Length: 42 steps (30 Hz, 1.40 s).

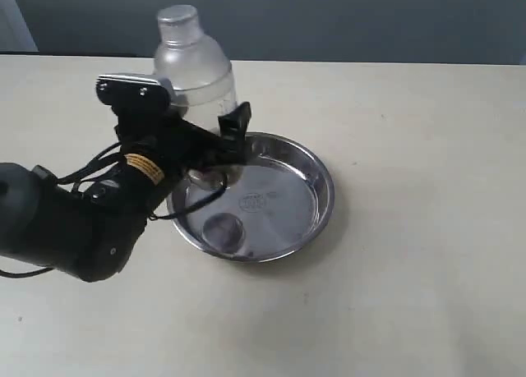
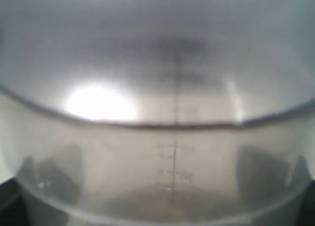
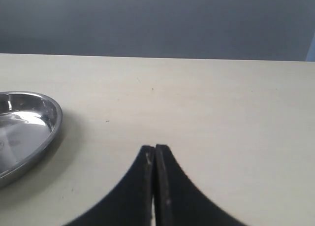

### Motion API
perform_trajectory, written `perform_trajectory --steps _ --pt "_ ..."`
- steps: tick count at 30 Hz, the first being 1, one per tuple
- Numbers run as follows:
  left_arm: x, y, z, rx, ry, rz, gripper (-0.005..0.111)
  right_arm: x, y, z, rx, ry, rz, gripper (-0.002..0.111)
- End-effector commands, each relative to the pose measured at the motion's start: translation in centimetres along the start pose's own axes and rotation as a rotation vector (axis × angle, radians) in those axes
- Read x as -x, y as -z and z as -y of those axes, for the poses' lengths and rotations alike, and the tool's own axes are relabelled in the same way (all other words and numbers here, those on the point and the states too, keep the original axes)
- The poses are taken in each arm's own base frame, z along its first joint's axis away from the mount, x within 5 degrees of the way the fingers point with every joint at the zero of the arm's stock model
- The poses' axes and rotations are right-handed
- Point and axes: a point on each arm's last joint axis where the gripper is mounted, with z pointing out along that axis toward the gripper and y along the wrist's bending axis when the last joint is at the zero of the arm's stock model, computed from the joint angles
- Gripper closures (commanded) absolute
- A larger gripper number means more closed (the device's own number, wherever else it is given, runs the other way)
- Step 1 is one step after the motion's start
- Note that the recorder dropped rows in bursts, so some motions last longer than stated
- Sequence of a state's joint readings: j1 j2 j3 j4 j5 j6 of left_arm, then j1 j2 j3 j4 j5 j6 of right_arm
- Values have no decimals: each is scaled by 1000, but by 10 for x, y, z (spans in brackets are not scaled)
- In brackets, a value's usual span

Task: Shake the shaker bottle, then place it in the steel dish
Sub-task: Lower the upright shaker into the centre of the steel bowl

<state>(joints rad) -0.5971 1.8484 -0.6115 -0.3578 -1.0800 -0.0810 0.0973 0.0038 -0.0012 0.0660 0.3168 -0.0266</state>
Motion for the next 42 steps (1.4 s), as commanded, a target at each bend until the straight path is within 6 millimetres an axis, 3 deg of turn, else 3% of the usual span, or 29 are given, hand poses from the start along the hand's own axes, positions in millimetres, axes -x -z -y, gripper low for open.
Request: perform_trajectory --steps 1,2,3,4,5,6,7,8,9,10,12,13,15,17,23,34,42 --pt "0 1 -1 38 148 47 106 1 0 0 3 1 15 109" --pt "-1 0 5 -35 124 47 106 1 0 0 3 1 15 109" --pt "-4 5 30 -314 -165 24 106 1 0 0 3 1 15 109" --pt "-7 7 36 -375 -339 7 107 1 0 0 3 1 15 109" --pt "-3 1 12 -90 -133 -5 107 1 0 0 3 1 15 109" --pt "-2 3 -19 240 273 44 107 1 0 0 3 1 15 109" --pt "-1 3 -9 114 182 53 106 1 0 0 3 1 15 109" --pt "-3 8 29 -298 -210 34 106 1 0 0 3 1 15 109" --pt "-3 10 40 -409 -332 43 107 1 0 0 3 1 15 109" --pt "-1 6 37 -345 -268 30 107 1 0 0 3 1 15 109" --pt "3 -2 16 -90 27 23 107 1 0 0 3 1 15 109" --pt "3 -3 12 -67 39 39 107 1 0 0 3 1 15 109" --pt "3 -3 19 -158 -137 47 106 1 0 0 3 1 15 109" --pt "1 -2 24 -239 -197 40 106 1 0 0 3 1 15 109" --pt "-11 -6 21 -225 -167 58 106 1 0 0 3 1 15 109" --pt "-53 -20 11 -181 -152 -35 106 1 0 0 3 1 15 109" --pt "-54 -25 9 -141 -127 -27 106 1 0 0 3 1 15 109"
